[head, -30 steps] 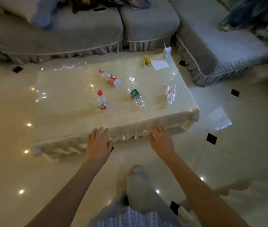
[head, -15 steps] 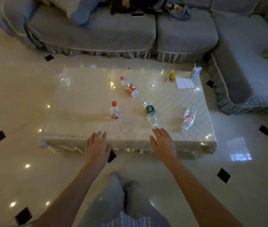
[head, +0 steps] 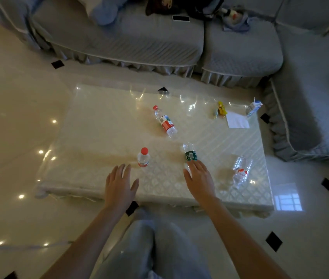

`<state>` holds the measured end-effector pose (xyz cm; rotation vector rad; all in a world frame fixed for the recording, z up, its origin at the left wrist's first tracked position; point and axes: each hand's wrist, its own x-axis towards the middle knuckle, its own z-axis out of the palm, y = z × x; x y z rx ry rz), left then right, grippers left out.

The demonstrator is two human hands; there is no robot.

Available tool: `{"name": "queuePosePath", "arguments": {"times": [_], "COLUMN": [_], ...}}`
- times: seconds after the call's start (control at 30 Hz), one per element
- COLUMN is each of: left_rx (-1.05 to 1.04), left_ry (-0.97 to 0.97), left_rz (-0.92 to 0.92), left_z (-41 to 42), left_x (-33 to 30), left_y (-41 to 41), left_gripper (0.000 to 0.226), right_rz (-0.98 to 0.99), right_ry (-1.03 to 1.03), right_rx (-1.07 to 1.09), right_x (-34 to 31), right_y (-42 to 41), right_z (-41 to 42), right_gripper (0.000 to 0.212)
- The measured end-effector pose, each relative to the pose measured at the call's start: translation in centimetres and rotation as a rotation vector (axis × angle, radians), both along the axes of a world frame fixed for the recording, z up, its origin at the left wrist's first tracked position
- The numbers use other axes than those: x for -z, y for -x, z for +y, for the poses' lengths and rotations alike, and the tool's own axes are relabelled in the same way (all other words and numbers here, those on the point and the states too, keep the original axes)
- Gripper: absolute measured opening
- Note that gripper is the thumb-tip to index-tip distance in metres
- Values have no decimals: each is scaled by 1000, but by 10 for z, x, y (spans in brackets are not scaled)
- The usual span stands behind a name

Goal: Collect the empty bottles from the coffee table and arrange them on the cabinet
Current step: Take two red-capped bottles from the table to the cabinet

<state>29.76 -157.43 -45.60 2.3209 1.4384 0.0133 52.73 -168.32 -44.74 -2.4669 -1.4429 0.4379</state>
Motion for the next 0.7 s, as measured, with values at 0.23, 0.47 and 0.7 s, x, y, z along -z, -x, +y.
{"name": "queuePosePath", "arguments": {"times": [0.23,0.47,0.7], "left_rx": [-83,-229,-434], "left_ry": [91,185,252], "left_rz": [2,-67,-158], "left_z": [36,53,68], "left_x": [30,62,108], "left_y": [-23,-64,-93], "left_gripper": [60,69,81], "right_rz": [17,35,62], "right_ry": [56,149,202], "right_rx": [-66,-166,-240], "right_x": [18,51,106], "right_y": [-34,-86,-135], "right_z": [59,128,207], "right_gripper": [37,40,44]}}
